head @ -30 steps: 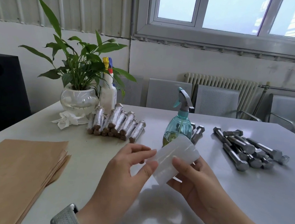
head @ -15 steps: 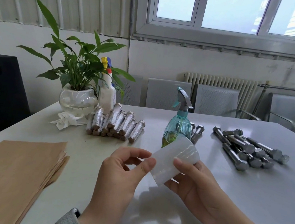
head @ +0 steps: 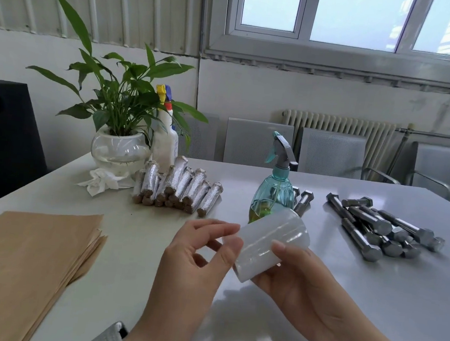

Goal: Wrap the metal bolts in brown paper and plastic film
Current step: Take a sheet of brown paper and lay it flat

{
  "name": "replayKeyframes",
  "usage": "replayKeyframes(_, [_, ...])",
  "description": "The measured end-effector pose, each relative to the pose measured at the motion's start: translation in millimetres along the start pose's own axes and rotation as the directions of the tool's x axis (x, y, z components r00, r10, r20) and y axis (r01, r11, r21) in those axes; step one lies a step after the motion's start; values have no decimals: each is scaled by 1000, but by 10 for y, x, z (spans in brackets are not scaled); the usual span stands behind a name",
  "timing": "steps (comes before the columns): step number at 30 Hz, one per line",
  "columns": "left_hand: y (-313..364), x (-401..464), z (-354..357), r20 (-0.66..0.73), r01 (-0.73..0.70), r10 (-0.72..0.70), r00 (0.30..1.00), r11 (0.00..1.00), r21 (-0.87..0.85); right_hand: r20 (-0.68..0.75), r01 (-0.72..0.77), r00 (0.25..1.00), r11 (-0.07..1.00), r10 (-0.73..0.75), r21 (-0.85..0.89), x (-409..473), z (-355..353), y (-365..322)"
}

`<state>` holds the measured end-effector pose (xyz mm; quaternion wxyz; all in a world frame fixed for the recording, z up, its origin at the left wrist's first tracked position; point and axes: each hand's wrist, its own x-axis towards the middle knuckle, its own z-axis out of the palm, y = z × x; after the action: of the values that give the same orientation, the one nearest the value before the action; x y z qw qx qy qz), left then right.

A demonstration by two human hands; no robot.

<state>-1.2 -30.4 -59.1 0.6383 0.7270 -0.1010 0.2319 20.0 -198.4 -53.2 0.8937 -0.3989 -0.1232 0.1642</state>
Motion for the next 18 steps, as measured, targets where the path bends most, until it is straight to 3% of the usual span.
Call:
replayKeyframes(3, [30, -26, -7, 57, -98, 91, 994, 984, 147, 59, -50, 997, 998, 47, 50, -21, 0, -44])
replayKeyframes(10, [69, -35, 14, 20, -272, 283, 959, 897, 350, 82, -96, 993, 991, 89, 88, -11, -11, -23])
replayKeyframes(18, [68, 6, -4, -19, -185, 195, 981, 954, 234, 34, -54, 998, 995, 52, 78, -3, 11, -34])
